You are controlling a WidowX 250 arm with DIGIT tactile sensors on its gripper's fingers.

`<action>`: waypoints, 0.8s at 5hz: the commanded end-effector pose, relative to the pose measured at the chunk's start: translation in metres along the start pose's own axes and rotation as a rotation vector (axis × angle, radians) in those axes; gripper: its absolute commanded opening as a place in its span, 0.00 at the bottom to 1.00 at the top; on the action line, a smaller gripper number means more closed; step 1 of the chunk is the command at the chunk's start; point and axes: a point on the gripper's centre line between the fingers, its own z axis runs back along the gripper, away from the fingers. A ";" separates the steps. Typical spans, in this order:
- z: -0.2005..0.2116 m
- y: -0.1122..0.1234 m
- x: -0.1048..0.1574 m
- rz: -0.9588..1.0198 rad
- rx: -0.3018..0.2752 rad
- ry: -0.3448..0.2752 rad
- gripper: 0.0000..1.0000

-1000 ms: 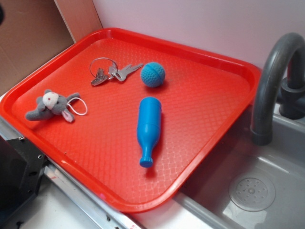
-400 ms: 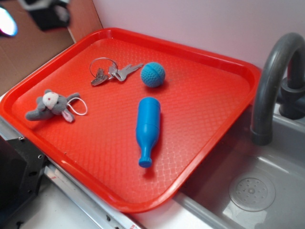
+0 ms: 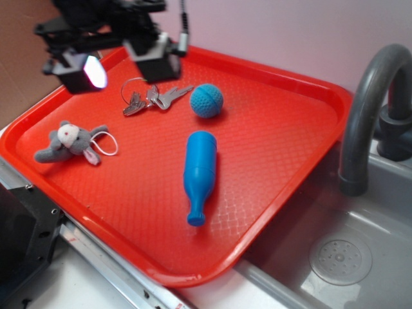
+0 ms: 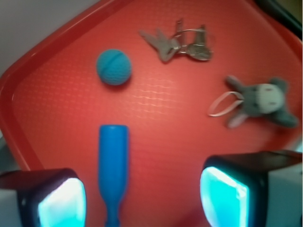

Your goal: Grab the blue bottle.

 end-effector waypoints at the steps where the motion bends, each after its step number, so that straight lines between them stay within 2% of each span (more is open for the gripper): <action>1: -0.040 -0.016 0.005 0.024 0.032 -0.001 1.00; 2: -0.070 -0.018 0.003 0.015 0.080 0.001 1.00; 4: -0.111 -0.030 -0.002 -0.056 0.043 0.119 1.00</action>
